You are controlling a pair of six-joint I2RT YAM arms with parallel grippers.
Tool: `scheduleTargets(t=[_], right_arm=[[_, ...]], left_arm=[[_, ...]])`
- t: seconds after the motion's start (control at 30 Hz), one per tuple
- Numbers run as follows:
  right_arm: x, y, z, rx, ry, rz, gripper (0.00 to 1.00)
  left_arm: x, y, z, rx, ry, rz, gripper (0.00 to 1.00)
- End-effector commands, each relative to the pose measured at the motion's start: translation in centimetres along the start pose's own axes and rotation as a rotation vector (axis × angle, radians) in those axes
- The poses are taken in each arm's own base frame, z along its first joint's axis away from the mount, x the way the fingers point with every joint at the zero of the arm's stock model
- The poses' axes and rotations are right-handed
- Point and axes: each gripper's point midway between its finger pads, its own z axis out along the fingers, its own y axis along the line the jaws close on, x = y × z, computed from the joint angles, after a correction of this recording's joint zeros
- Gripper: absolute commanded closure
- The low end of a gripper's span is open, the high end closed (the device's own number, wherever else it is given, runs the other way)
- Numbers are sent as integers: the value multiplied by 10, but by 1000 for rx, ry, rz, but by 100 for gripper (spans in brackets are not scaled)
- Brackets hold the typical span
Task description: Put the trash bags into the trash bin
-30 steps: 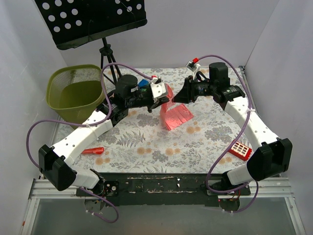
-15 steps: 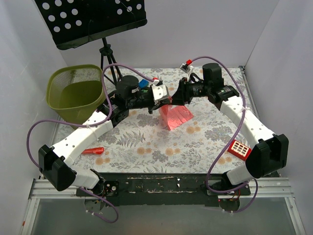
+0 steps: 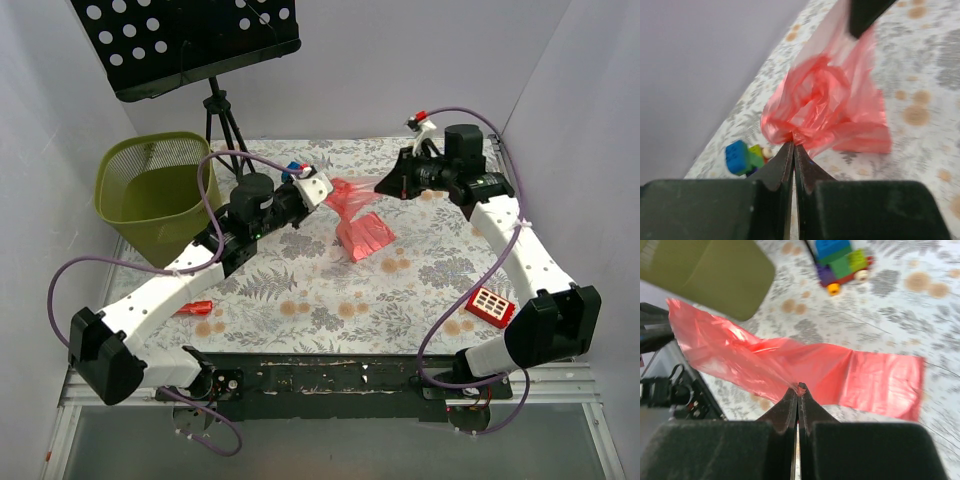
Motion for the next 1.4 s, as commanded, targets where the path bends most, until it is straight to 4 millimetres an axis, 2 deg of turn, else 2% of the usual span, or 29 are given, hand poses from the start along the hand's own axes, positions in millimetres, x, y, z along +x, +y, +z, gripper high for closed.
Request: scheduleTargets(t=[0.0,0.03,0.1,0.17,0.2,0.27,0.33,0.43,0.5,0.53,0.6,0.77,0.87,1.0,1.13,1.2,1.37], right_arm=[[-20,-12,-31,139,-73,-18,99],[-18,-9,-31,125,-72,-12,99],[-15,-5,-31,106,-74,3,99],[-15,-5,-31,114,-79,6,99],[-14,-6,-31,116,-78,9,99],[-14,-7,-32,126,-82,11,99],[-13,-9,-32,135,-85,13,99],[-13,-8,-33,136,-86,5,99],[-14,-7,-34,138,-92,-22,99],[-14,-6,-34,141,-93,-31,99],[-15,-4,-35,149,-101,-50,99],[-14,1,-36,146,-105,-87,99],[-13,3,-36,148,-108,-100,99],[-13,3,-37,157,-113,-104,99],[-10,4,-37,151,-106,-115,99],[-10,3,-39,160,-109,-118,99],[-13,-9,-45,244,-119,-128,99]], left_arm=[[4,67,3,-338,33,-67,93],[-2,60,8,-286,17,-90,86],[-23,33,16,-118,-54,-139,74],[-46,12,17,11,-128,-227,57],[-55,3,18,67,-148,-264,54],[-72,-12,21,177,-171,-346,53],[-82,-22,25,259,-169,-419,57],[-93,-23,34,287,-188,-465,62],[-92,-14,47,247,-174,-517,66],[-83,-7,59,202,-142,-561,69],[-84,3,71,158,-123,-629,76],[-77,-6,86,179,-66,-815,88],[-69,-14,94,186,-29,-850,99],[-66,-16,103,189,-18,-885,98],[-63,-19,109,199,-14,-904,93],[-56,-19,113,194,-6,-881,100],[-38,-1,113,112,23,-815,100]])
